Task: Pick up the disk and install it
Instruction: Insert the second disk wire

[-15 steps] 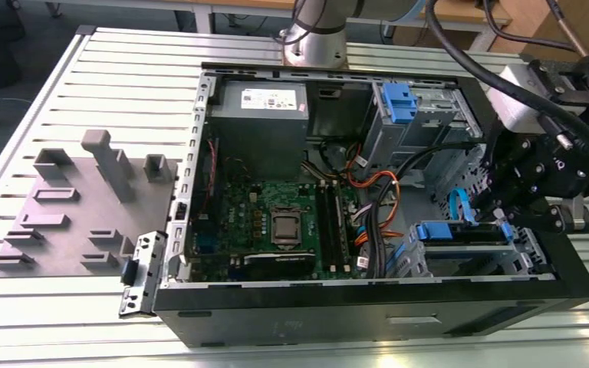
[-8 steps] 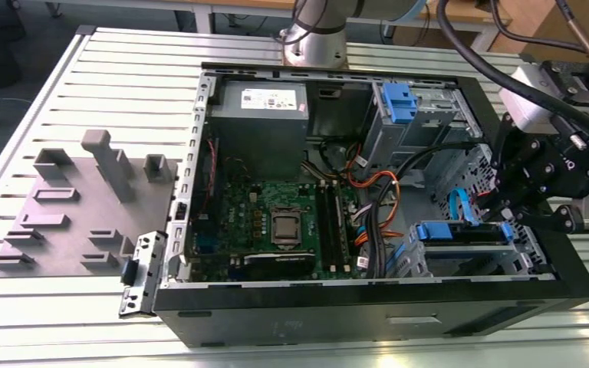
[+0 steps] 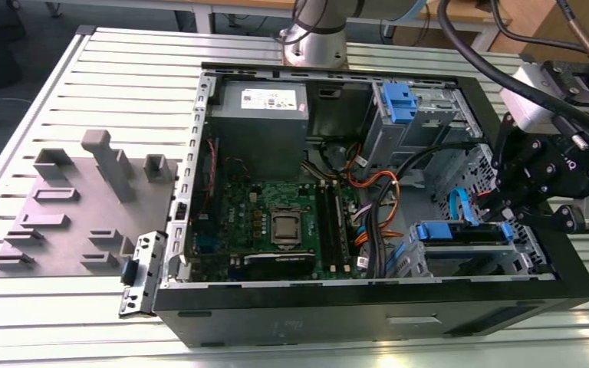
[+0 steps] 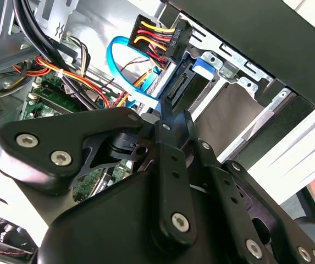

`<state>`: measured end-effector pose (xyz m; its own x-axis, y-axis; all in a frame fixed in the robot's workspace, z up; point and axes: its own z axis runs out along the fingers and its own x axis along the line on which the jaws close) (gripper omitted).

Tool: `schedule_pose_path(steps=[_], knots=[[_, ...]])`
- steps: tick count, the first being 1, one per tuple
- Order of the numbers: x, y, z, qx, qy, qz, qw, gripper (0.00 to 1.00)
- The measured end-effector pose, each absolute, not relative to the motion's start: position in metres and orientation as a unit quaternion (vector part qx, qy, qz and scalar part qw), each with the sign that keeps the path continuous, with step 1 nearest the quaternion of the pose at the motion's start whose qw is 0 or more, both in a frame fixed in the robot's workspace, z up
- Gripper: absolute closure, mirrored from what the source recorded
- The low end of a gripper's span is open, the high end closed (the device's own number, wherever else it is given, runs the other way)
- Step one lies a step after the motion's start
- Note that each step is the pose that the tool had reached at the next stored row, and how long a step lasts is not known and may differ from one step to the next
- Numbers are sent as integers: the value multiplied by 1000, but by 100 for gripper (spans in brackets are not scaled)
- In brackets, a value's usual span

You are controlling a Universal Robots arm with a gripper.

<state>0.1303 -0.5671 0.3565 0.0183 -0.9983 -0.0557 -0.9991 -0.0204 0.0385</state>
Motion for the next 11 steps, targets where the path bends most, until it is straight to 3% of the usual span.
schedule_pose_path(steps=[11], knots=[[131, -563, 359, -714, 700, 33, 6, 76]])
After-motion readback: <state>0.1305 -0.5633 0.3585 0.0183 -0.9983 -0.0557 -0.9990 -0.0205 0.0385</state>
